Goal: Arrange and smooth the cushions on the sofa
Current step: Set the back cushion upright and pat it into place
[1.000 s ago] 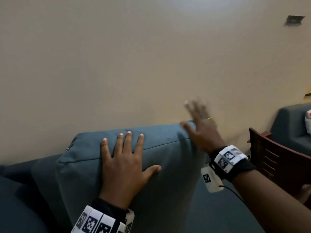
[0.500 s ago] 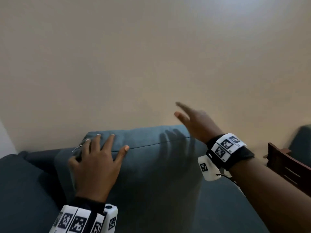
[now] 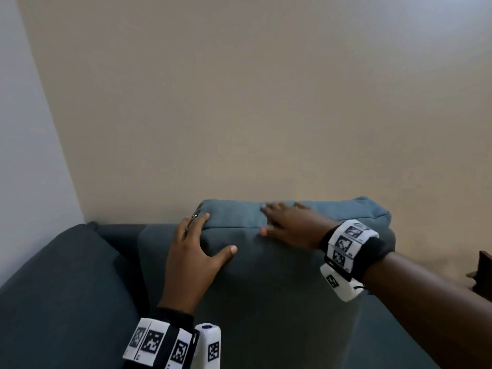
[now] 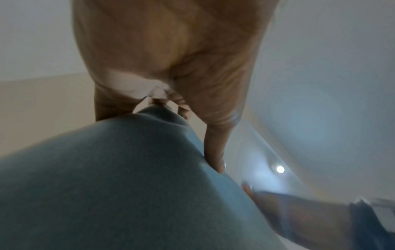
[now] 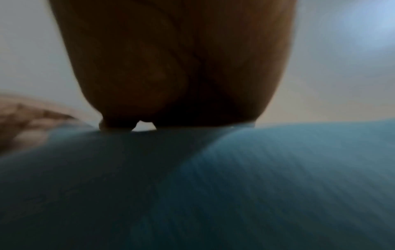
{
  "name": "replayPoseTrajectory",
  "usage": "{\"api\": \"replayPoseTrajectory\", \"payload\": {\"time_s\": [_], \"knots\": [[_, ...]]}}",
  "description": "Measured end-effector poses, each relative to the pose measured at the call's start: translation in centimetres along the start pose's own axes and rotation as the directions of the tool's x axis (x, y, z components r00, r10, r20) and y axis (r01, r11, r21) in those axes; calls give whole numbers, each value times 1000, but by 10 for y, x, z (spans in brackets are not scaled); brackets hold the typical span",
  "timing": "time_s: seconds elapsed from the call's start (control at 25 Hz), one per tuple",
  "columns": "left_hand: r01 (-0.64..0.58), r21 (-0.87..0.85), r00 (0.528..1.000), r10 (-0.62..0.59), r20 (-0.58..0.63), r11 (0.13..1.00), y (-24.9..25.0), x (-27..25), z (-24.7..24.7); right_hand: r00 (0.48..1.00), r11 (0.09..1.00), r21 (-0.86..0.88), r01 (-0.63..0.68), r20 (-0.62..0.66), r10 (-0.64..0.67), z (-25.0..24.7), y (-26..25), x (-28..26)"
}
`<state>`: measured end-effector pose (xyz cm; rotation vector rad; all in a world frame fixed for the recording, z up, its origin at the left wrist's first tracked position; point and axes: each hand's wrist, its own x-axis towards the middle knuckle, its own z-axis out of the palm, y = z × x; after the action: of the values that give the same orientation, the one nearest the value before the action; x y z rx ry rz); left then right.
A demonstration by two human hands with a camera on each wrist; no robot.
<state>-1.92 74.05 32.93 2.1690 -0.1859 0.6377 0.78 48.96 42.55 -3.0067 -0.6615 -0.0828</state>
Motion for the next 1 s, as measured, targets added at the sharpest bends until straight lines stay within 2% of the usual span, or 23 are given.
{"api": "replayPoseTrajectory", "payload": {"time_s": [0.04, 0.08, 0.12, 0.16, 0.2, 0.24, 0.28, 0.36, 0.4, 0.44, 0.48, 0.52, 0.56, 0.6, 0.64, 0.68, 0.72, 0.76, 0.8, 0.84, 0.88, 0.96, 1.0], "knots": [[-13, -10, 1000, 13, 11, 1000, 0, -2, 0, 975, 985, 172, -33, -210, 69, -8, -4, 6], [-29, -19, 1000, 30, 9, 999, 1, -4, 1, 896, 949, 314, -20, -416, 156, -14, -6, 9], [-53, -22, 999, 53, 3, 998, 1, -5, 3, 852, 953, 301, -40, -487, 189, -15, -13, 14], [-68, -13, 998, 68, 3, 998, 2, -7, 4, 914, 978, 207, -21, -393, 103, -12, -27, 15], [-70, -5, 997, 70, 11, 998, 2, -9, 6, 987, 999, 40, 5, -158, 1, 0, -34, 15], [-66, -16, 998, 66, 11, 998, 2, -11, 7, 999, 1000, 5, 22, 23, -23, 10, -39, 16], [-66, -44, 998, 66, 1, 997, -1, -11, 8, 1000, 998, 56, 24, -13, -23, 10, -42, 18], [-82, -113, 996, 78, -33, 990, -1, -10, 7, 902, 954, 295, 58, -425, 76, -3, -47, 17], [-83, -143, 996, 79, -34, 986, 0, -9, 6, 877, 956, 284, 69, -473, 78, -5, -51, 18], [-71, -186, 997, 68, -22, 980, 4, -9, 6, 938, 984, 166, 59, -345, 2, 0, -59, 18], [-40, -238, 999, 41, -1, 970, 7, -11, 5, 993, 997, 6, 73, -93, -72, 11, -60, 17], [0, -295, 1000, 8, 24, 956, 11, -14, 4, 996, 997, -13, 78, 55, -77, 12, -59, 15], [36, -339, 999, -22, 46, 940, 12, -15, 3, 998, 996, 61, 64, -5, -64, 3, -56, 15], [77, -380, 997, -65, 46, 922, 11, -18, 4, 969, 977, 203, 57, -245, -5, -11, -52, 16], [116, -424, 993, -115, 27, 898, 9, -19, 7, 844, 928, 356, 107, -525, 104, -24, -50, 15], [147, -475, 987, -161, 11, 868, 8, -20, 9, 750, 915, 386, 118, -638, 173, -27, -52, 16], [178, -532, 978, -207, 4, 828, 6, -20, 11, 781, 939, 326, 109, -613, 122, -20, -57, 15], [210, -577, 969, -248, 14, 789, 8, -19, 12, 897, 983, 148, 105, -441, -30, -1, -67, 15], [243, -582, 961, -273, 37, 776, 10, -20, 13, 975, 989, -40, 141, -166, -146, 26, -75, 14], [254, -556, 961, -273, 51, 791, 14, -23, 12, 986, 978, -127, 166, 30, -164, 39, -79, 11], [240, -526, 966, -254, 47, 816, 16, -24, 12, 991, 990, -84, 116, 74, -110, 37, -77, 11], [204, -534, 975, -217, 40, 820, 21, -24, 10, 994, 990, 132, 56, -96, -43, 12, -69, 16], [194, -560, 979, -195, 59, 806, 24, -24, 9, 994, 993, 105, 51, -102, -40, 2, -71, 14]]}}
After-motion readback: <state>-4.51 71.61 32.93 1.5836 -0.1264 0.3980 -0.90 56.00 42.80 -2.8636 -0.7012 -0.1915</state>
